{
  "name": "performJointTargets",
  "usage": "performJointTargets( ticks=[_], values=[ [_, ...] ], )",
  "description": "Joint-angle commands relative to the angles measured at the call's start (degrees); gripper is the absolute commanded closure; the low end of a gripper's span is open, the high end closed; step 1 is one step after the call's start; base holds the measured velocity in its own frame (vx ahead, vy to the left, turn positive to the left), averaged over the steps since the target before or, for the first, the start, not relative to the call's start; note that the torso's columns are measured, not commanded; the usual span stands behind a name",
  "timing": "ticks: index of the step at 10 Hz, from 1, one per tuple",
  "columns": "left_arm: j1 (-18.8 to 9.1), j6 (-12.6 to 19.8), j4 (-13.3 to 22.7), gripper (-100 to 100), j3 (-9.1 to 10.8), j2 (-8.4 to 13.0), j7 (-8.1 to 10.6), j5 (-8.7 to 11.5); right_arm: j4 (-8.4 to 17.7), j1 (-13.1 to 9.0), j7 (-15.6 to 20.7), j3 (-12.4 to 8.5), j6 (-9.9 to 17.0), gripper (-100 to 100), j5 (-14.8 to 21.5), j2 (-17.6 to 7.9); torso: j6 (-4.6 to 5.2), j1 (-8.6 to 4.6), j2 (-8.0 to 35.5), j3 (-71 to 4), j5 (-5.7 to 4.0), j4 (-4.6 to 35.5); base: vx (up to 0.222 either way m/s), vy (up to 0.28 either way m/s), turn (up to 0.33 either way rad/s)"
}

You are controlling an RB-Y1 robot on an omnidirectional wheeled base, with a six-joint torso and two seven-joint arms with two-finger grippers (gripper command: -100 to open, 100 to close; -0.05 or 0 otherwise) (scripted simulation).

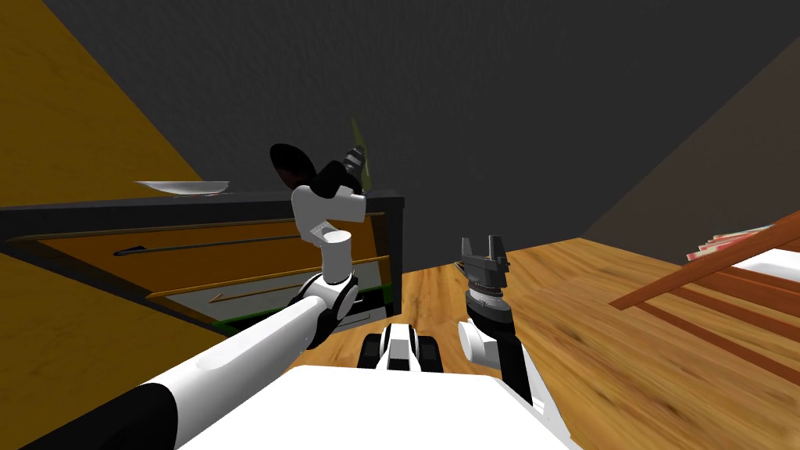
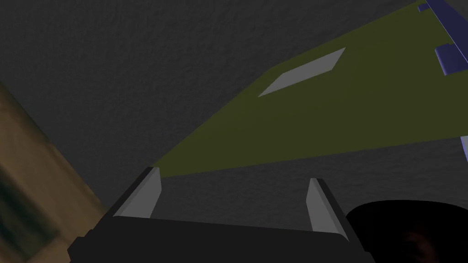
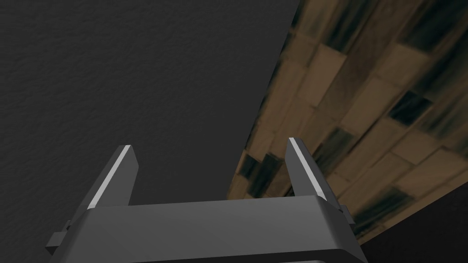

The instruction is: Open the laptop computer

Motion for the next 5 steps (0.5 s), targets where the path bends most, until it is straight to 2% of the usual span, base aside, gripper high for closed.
performJointTargets(
  ticks=[1, 4, 5],
  values=[
    [-0.58, 0.96, 0.43, -100, -0.11, -0.58, -0.21, -0.11, 0.0, 0.0, 0.0, 0.0, 0.0, 0, 0.0, 0.0, 0.01, -0.05, 0.03, 0.02, -0.02, 0.01, 0.01, 0.01, -0.003],
    [-3.81, 4.92, -0.29, -100, 0.28, -0.36, -1.58, 0.04, 0.0, 0.01, 0.0, 0.0, 0.0, 0, 0.0, 0.0, 0.0, 0.01, -0.15, -0.1, 0.0, -0.04, 0.082, 0.021, -0.024],
    [-3.13, 3.97, -0.11, -100, 0.19, -0.42, -1.25, -0.01, 0.0, 0.01, 0.0, 0.0, 0.0, 0, 0.0, 0.0, 0.0, 0.04, -0.16, -0.11, 0.01, -0.05, 0.048, 0.013, -0.003]
  ],
)
